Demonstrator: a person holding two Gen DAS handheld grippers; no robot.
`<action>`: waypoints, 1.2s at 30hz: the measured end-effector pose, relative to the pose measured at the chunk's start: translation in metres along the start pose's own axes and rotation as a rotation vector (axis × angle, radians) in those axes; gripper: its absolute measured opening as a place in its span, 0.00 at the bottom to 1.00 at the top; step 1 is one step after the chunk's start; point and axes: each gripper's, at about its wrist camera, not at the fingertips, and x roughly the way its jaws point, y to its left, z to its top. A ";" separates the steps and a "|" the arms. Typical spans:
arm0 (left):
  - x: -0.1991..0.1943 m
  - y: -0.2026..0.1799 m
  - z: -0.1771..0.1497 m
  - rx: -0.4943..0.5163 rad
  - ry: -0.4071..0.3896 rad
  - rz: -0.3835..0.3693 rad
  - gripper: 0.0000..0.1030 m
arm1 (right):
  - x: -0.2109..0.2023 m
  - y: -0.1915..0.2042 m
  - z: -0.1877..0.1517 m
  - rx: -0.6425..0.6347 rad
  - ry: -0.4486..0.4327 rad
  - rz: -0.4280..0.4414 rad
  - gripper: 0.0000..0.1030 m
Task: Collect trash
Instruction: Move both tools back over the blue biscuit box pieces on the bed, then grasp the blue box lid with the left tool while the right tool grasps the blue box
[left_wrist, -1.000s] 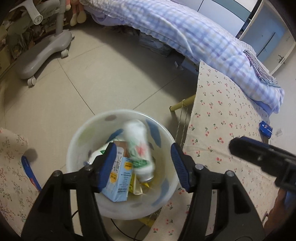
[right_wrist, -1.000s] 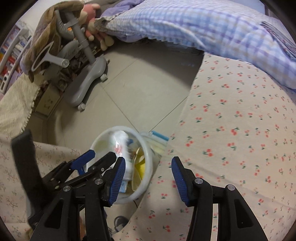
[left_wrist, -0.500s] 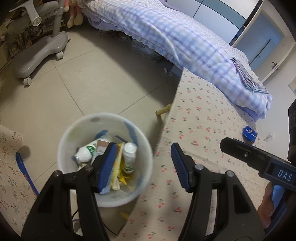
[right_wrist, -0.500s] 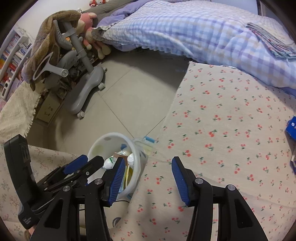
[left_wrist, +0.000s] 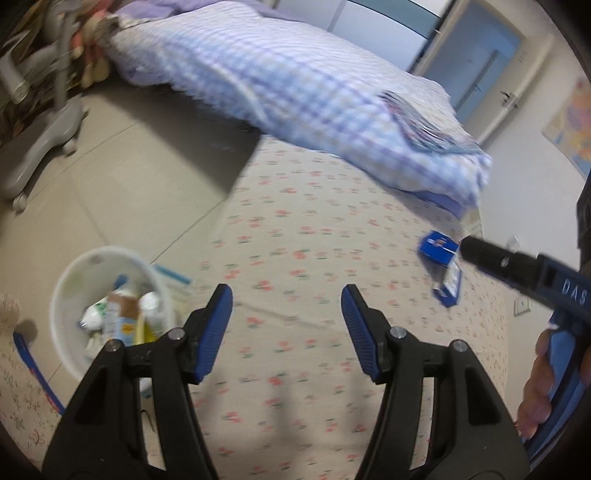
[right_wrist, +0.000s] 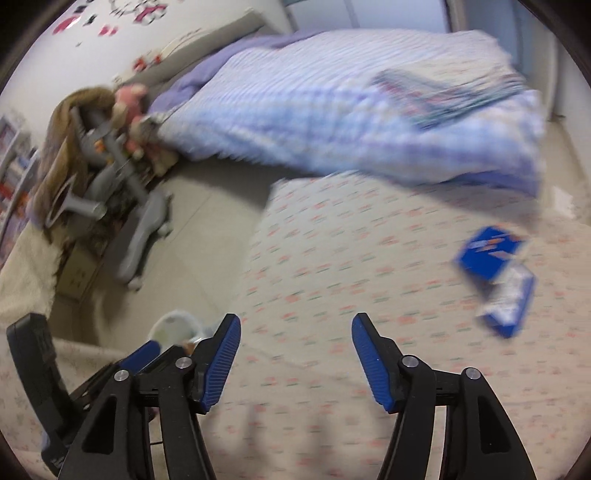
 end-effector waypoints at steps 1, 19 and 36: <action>0.003 -0.011 0.001 0.020 -0.004 0.008 0.65 | -0.009 -0.012 0.002 0.009 -0.020 -0.033 0.67; 0.116 -0.220 -0.002 0.398 0.028 0.026 0.69 | -0.084 -0.223 -0.019 0.323 -0.088 -0.237 0.72; 0.197 -0.267 0.001 0.400 0.095 0.029 0.53 | -0.048 -0.318 -0.047 0.489 0.043 -0.318 0.73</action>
